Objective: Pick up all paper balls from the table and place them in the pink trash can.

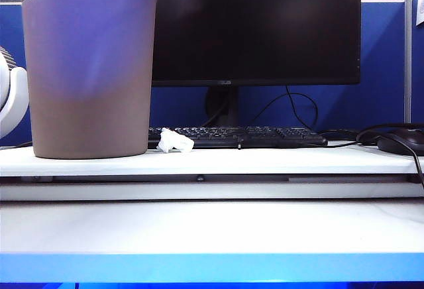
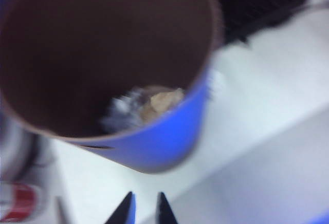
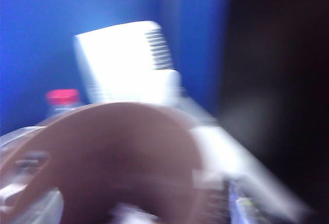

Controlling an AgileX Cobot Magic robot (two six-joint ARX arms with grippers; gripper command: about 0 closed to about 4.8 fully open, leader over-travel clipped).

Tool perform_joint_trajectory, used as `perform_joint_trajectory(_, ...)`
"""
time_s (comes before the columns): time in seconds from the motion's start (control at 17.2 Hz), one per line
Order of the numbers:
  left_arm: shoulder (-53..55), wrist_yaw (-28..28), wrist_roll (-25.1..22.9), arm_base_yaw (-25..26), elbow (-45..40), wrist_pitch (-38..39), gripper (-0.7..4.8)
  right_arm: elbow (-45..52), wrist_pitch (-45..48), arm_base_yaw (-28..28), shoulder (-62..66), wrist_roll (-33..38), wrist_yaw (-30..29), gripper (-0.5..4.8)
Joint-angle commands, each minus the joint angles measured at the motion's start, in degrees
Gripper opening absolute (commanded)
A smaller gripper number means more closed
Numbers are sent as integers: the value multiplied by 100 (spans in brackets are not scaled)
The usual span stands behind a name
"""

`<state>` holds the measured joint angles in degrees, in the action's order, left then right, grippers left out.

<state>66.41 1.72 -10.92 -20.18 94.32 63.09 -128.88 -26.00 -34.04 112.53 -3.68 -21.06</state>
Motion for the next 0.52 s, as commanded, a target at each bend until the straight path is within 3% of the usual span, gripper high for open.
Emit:
perform_joint_trajectory(0.06,-68,363,-26,2,26,-649,66,-55,-1622,160,-564,-758,1091,479)
perform_joint_trajectory(0.17,-59,282,-85,2,20,-960,66,31,-2909,334,-437,-859,1088,479)
perform_joint_trajectory(0.23,-52,-90,-232,2,31,-1010,63,372,-3158,334,-269,-881,1084,479)
perform_joint_trajectory(0.52,-63,-1628,-234,2,57,-866,55,1333,-2323,330,446,-962,654,479)
